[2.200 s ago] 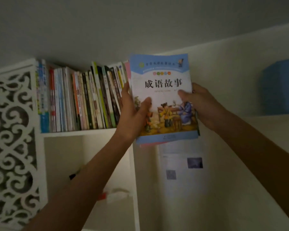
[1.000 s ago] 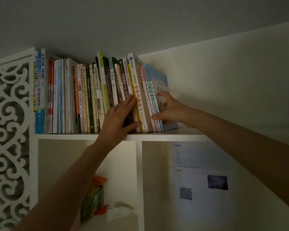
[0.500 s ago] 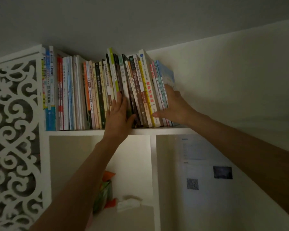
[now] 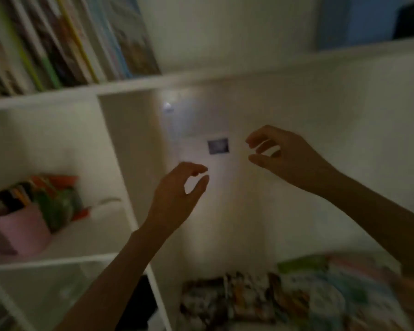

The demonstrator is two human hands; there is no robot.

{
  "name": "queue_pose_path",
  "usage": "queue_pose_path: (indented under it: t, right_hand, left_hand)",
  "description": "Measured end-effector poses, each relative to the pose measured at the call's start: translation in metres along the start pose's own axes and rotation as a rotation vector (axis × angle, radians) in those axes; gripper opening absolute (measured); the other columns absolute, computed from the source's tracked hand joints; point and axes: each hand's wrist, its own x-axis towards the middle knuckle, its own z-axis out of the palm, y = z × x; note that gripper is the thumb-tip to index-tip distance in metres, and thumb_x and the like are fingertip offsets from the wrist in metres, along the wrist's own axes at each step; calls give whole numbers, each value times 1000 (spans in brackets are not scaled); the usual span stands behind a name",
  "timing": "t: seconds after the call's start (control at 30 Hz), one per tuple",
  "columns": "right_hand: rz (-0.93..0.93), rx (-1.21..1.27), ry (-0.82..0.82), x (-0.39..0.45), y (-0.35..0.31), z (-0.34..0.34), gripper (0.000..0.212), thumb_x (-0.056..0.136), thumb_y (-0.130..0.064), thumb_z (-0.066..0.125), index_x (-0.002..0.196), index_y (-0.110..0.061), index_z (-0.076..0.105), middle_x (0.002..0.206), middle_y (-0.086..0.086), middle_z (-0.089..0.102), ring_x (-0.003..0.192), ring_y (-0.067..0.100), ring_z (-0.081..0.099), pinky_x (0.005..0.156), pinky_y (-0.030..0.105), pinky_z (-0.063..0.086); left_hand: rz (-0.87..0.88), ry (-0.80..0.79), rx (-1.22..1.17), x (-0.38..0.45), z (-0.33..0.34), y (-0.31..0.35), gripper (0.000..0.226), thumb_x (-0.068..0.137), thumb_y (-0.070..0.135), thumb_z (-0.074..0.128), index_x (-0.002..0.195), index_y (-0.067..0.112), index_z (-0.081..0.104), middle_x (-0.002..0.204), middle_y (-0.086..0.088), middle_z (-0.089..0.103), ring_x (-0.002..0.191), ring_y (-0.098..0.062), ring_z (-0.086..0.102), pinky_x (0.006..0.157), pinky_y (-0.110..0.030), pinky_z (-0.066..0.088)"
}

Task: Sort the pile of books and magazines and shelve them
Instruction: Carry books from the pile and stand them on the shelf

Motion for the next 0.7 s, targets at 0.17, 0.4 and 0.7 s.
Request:
queue_pose_path:
  t: [0.17,0.4,0.7]
  right_hand:
    - [334,-15,-143,-105,108,-19,18,87,-18,64,101,-25,56,99,-9,59,89,7,59,69,10,44]
    - [736,-23,-245,-229,240,-33,17,88,-11,62,103,-17,56,106,4,58,95,22,59,74,27,49]
    - [1295,15,-92,-332,337,1,11,89,2,55,91,12,58,86,31,52,83,45,53,81,53,47]
  left_hand:
    - [-138,-315,-52,-54,126,15,19,90,33,57,105,23,63,104,8,63,96,-5,57,87,-27,46]
    - [-391,-575,-264,-113,266,47,16,92,18,56,99,6,65,95,-8,66,81,-11,58,69,-6,41]
    - [-859,-809,-414,-173,396,20,31,91,7,55,121,-2,51,119,-12,56,112,-26,55,82,-29,49]
